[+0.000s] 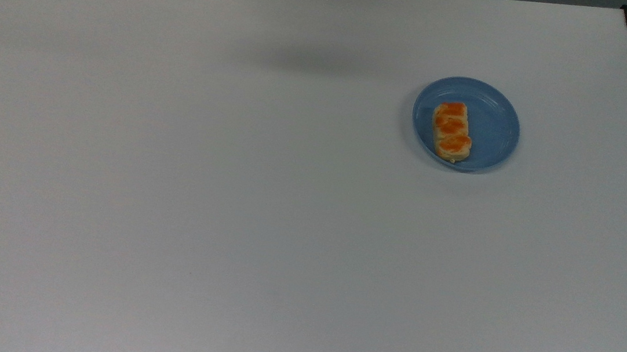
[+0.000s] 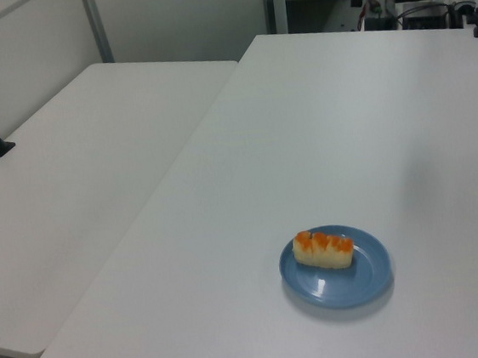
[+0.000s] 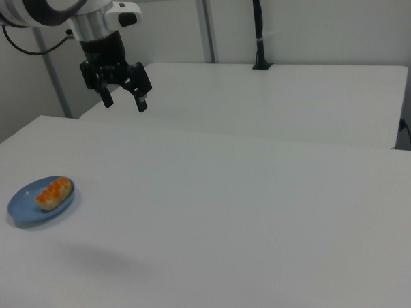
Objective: Put the bread on the table
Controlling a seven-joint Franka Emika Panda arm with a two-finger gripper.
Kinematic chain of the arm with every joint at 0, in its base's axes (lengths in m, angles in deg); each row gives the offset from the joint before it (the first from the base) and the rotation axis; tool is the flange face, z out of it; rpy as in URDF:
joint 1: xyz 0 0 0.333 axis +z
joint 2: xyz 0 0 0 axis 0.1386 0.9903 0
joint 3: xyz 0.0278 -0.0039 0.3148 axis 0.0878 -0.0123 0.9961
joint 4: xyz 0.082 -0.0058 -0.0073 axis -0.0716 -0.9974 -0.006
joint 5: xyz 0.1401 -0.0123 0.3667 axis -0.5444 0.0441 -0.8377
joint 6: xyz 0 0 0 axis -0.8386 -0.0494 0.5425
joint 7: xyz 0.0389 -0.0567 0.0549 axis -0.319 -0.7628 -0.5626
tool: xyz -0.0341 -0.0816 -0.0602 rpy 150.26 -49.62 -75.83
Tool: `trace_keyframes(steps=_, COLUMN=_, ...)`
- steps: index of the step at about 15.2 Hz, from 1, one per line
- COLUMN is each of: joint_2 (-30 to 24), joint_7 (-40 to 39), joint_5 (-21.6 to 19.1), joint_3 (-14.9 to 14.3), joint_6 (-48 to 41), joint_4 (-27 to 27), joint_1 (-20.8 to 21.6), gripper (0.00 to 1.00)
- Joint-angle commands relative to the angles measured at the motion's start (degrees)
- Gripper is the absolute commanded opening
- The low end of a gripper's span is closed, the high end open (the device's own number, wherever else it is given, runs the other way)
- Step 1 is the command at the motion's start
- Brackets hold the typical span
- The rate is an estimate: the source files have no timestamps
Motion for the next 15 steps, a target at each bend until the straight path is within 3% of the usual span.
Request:
trace_keyframes(steps=1, joint_2=0.14, joint_7=-0.69, joint_5=0.28, joint_3=0.05, joint_6=0.78, joint_4=-1.01, joint_1=1.34, gripper=1.00)
trace_keyframes(steps=11, joint_2=0.33, joint_7=-1.22, joint_5=0.28, joint_3=1.19, joint_6=0.60, joint_4=-2.15, joint_1=1.87, gripper=1.00)
trace_keyframes(steps=15, joint_2=1.21, joint_7=0.09, joint_5=0.10, joint_3=2.68, joint_6=1.30, joint_4=-4.35, joint_1=5.12, gripper=0.99)
